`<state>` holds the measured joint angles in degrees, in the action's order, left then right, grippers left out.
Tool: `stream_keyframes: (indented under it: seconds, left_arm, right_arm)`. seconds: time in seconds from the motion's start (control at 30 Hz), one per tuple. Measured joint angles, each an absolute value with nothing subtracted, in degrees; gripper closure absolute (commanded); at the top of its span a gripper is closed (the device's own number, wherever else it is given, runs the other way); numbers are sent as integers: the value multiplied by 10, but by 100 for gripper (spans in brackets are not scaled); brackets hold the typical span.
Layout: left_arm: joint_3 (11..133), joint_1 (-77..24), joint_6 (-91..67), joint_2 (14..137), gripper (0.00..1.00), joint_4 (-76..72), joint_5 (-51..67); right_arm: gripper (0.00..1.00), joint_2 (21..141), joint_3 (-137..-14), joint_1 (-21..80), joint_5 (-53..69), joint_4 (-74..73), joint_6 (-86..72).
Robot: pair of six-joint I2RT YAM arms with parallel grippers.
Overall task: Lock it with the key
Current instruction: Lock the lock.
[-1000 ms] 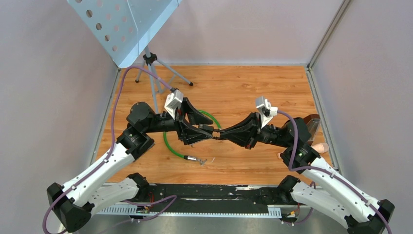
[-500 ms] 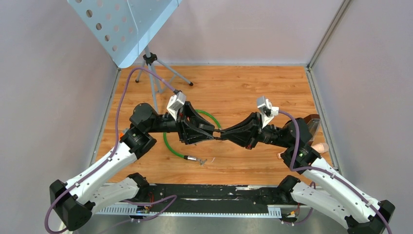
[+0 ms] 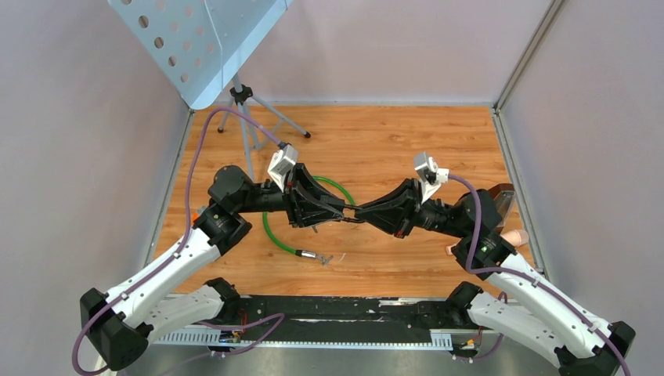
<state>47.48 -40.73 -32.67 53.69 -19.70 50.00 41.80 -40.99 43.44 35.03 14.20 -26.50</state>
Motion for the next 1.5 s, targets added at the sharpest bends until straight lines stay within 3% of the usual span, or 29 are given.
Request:
stream_keyframes:
  seconds: [0.1,0.2,0.33,0.47,0.77,0.97,1.5]
  left_arm:
    - [475,-407,-332,537,100,-193,489]
    - [475,-408,-331,536,100,-174,475]
    - [475,-408,-317,530,100,-120,444]
    - [475,-408,-307,530,100,-85,426]
    - [472,-403,-316,528,100,-89,417]
    - [452,-392,-349,519,100,-133,427]
    - [446,-389,-387,519,100,-188,459]
  right_arm:
    - [59,418,-416,434,337,127,-258]
    - [38,414,-431,434,307,102,-238]
    - [32,385,-439,434,283,66,-213]
    - [33,363,-441,434,275,40,-206]
    - [51,396,-445,434,274,-25,-190]
    - [74,420,-448,434,285,-52,-176]
    - [71,417,-450,434,314,-31,-168]
